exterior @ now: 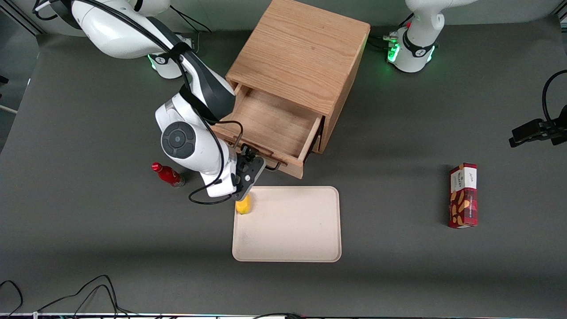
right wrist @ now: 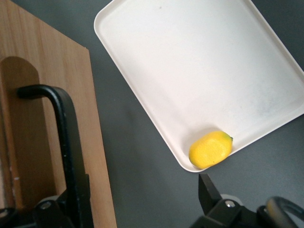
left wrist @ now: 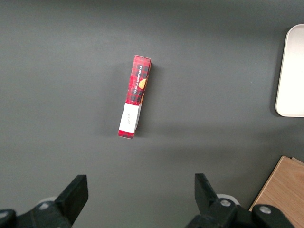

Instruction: Open upper drawer

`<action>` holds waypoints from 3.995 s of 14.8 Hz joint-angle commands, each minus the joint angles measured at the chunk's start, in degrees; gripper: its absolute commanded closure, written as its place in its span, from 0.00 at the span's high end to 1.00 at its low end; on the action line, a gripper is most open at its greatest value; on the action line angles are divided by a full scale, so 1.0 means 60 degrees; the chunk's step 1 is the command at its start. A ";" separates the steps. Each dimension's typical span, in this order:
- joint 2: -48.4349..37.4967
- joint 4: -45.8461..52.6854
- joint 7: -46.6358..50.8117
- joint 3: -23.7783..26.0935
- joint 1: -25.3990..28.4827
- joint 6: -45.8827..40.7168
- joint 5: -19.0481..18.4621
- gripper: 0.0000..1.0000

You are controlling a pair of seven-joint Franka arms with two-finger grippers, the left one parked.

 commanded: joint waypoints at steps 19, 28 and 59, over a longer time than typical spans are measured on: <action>0.0868 0.1669 -0.0404 -0.0185 -0.0235 -0.1158 -0.0281 1.00; 0.0971 0.2108 -0.0360 -0.0199 -0.0309 -0.1217 -0.0208 1.00; -0.7174 -0.4381 0.3209 -0.0126 -0.4439 -0.3749 0.0920 1.00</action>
